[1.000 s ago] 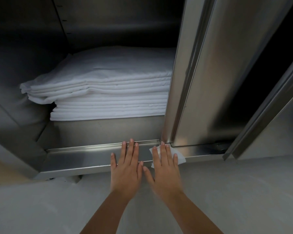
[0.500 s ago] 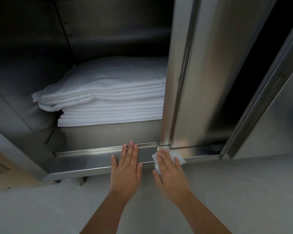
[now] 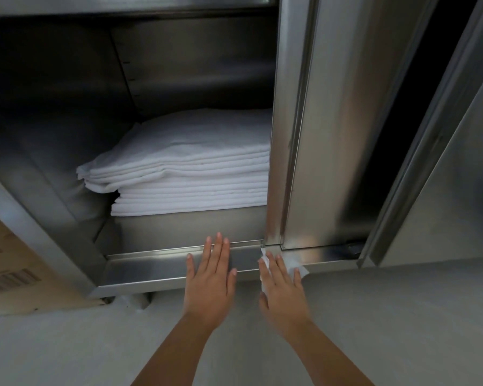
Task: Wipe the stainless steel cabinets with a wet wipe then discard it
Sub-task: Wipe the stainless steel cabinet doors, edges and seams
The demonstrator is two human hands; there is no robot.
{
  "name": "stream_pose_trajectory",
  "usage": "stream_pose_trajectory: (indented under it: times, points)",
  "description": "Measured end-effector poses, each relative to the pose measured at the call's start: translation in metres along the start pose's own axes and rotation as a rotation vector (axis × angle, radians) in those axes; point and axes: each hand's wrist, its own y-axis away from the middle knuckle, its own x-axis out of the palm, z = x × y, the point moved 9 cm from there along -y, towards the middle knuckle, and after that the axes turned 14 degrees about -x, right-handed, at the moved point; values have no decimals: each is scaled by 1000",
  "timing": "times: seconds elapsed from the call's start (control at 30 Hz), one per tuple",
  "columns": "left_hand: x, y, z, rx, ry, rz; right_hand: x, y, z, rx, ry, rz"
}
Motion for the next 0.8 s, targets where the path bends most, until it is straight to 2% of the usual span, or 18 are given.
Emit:
stream_pose_trajectory:
  times: [0.07,0.13,0.33,0.43,0.67,0.8]
  points:
    - [-2,2,-4,14,17,6,11,-1,-5,13,-26,62]
    - [-19,6,-12,33,32,-16,5,2,-6,18,-48,50]
    - [-58,10,-31,106,11,-153,-61,4,-5,-46,-36,-323]
    - [-79,10,-45,161,44,-232,-91,3,-9,-55,-39,-434]
    - [-153,12,-73,242,186,-448,-164,7,-13,-94,-56,-535]
    - [-187,19,-85,164,243,-401,-216,7,-18,-75,-35,-507]
